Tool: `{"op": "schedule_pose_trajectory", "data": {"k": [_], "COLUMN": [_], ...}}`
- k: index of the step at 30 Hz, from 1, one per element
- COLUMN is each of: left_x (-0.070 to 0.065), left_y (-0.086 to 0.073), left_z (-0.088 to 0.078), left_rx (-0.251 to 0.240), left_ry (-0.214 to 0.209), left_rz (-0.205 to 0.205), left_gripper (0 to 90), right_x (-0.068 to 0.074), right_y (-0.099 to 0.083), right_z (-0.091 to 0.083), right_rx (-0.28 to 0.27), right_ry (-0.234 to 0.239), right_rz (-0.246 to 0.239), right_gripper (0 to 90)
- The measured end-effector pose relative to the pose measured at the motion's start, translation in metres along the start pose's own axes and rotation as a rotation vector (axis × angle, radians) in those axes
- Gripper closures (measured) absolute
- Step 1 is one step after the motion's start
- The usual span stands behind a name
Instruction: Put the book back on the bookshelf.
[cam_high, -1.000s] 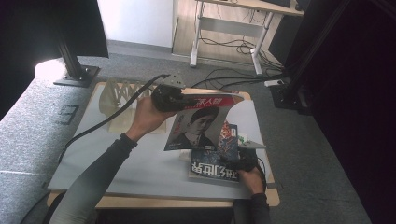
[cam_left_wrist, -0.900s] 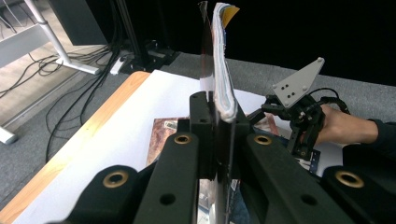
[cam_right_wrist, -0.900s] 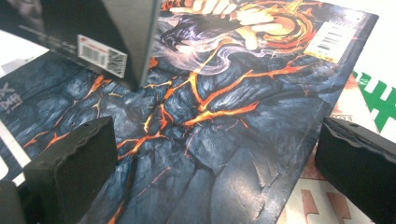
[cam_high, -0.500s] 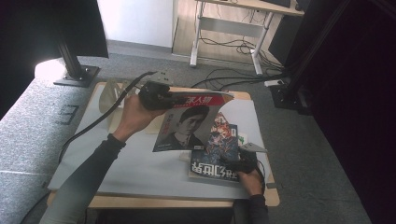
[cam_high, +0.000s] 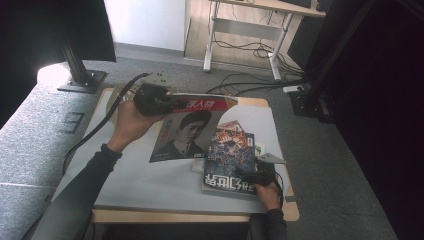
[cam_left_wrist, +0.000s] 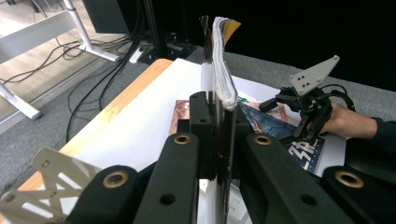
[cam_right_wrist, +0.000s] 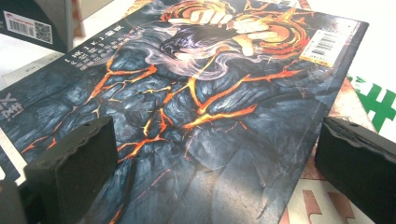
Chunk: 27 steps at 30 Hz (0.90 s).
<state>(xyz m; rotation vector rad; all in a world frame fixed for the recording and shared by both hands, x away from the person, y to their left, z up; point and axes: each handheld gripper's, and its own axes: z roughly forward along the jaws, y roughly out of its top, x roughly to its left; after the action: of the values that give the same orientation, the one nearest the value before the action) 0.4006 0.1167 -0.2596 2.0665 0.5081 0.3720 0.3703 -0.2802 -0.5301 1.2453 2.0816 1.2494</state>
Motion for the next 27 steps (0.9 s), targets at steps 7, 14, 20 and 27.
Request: {"op": "schedule_pose_trajectory", "data": {"k": [7, 14, 20, 27], "left_x": [0.004, 0.010, 0.017, 0.028], "left_y": [-0.005, -0.013, -0.021, -0.033], "left_z": [-0.011, -0.031, -0.049, -0.067], "left_rx": [0.003, -0.024, -0.035, -0.038], "left_ry": [0.038, 0.055, 0.088, 0.137], "left_rz": [-0.007, -0.037, -0.059, -0.094], "left_gripper": [86.5, 86.5, 86.5, 86.5], "right_x": [0.000, 0.000, 0.000, 0.000], "right_y": [0.000, 0.000, 0.000, 0.000], "right_z": [0.000, 0.000, 0.000, 0.000], "right_rx": [-0.002, -0.003, -0.004, -0.002], "right_ry": [0.001, 0.001, 0.001, 0.002], "right_rz": [0.001, 0.002, 0.002, 0.002], "right_gripper": [0.0, 0.0, 0.0, 0.0]}}
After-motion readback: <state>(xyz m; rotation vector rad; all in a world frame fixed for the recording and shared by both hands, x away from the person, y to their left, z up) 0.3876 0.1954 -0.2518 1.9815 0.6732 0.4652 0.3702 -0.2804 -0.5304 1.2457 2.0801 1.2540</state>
